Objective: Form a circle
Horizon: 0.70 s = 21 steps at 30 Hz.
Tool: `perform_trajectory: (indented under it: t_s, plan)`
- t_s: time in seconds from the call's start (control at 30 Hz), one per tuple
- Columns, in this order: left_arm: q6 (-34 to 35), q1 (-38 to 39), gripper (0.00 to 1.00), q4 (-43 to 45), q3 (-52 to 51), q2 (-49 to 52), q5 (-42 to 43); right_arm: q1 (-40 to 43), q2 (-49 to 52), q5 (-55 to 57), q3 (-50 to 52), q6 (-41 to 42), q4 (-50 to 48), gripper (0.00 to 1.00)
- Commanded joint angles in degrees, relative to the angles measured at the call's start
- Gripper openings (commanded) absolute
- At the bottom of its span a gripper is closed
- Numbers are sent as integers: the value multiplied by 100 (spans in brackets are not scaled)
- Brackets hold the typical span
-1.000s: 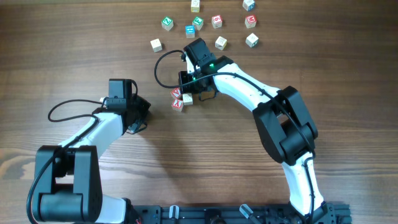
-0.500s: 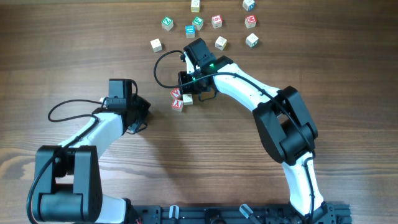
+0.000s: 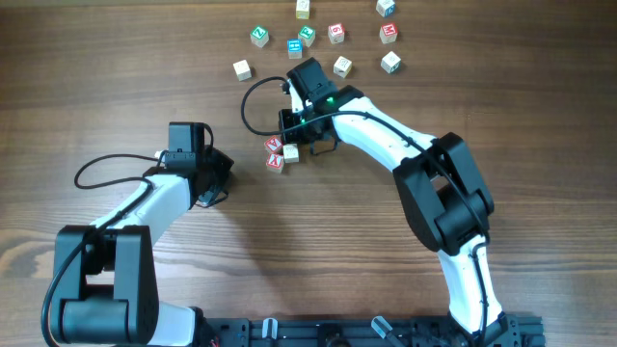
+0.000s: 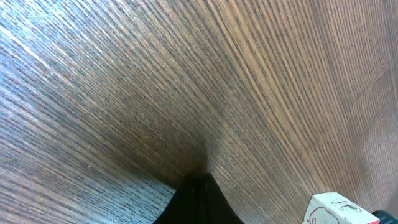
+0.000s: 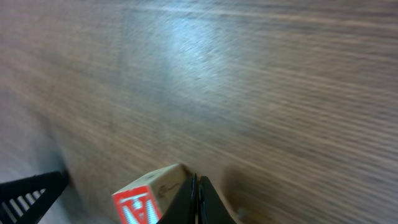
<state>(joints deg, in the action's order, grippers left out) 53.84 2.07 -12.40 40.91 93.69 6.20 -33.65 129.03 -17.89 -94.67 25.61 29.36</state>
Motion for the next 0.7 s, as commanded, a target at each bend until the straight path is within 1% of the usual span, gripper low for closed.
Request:
perform_trajectory:
  t_s: [0.0,0.1,0.17,0.37,0.47,0.57,0.67]
  plan:
    - [-114,-74,4,-221,-201,195,-328,175,85,205,-94,98,-13,5]
    - [-111,-74,4,-136,-201,195,-203,319,85,310,-94,203,-13,5]
    - [-111,-74,4,103,-201,195,44,413,85,356,-94,332,-4,5]
    - [-109,-68,4,1384,-201,195,1362,610,85,632,-94,608,98,5]
    - [-116,-70,4,1497,-201,195,1659,610,85,706,-94,601,96,5]
    - [-122,-70,4,1510,-201,149,1674,610,85,802,-94,588,140,5]
    - [-662,70,4,1620,-201,-251,1805,610,87,896,-94,610,153,5]
